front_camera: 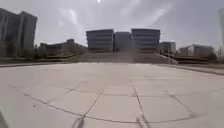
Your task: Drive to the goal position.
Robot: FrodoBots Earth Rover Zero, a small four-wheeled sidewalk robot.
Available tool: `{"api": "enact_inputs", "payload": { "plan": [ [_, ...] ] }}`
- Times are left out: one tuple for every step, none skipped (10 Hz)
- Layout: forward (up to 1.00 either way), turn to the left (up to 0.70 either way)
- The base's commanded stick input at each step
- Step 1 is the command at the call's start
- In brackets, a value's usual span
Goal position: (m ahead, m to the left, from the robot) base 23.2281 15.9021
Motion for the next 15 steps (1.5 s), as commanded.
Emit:
{"api": "enact_inputs", "payload": {
  "plan": [
    [0.70, 0.00],
    [0.70, 0.00],
    [0.70, 0.00],
    [0.70, 0.00],
    [0.70, 0.00],
    [0.70, 0.00],
    [0.70, 0.00],
    [0.70, 0.00],
    [0.70, 0.00],
    [0.70, 0.00],
    [0.70, 0.00],
    [0.70, 0.00],
    [0.70, 0.00],
    [0.70, 0.00],
    [0.70, 0.00]
  ]
}}
